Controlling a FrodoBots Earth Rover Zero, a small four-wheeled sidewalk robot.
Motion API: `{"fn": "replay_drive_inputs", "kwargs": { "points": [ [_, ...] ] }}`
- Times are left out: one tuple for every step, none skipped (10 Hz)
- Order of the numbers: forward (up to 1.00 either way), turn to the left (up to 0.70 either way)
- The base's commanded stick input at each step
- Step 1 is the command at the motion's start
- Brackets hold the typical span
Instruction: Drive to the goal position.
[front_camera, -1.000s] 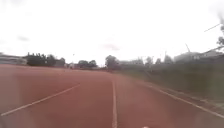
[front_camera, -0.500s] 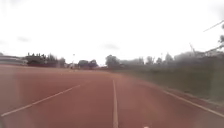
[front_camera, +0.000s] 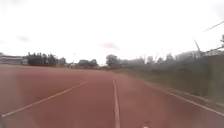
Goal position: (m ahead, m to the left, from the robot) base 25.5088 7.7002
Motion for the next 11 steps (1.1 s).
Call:
{"fn": "replay_drive_inputs", "kwargs": {
  "points": [
    [0.70,0.00],
    [0.70,0.00],
    [0.70,0.00],
    [0.70,0.00],
    [0.70,0.00],
    [0.70,0.00],
    [0.70,0.00],
    [0.70,0.00],
    [0.70,0.00],
    [0.70,0.00],
    [0.70,0.00]
  ]
}}
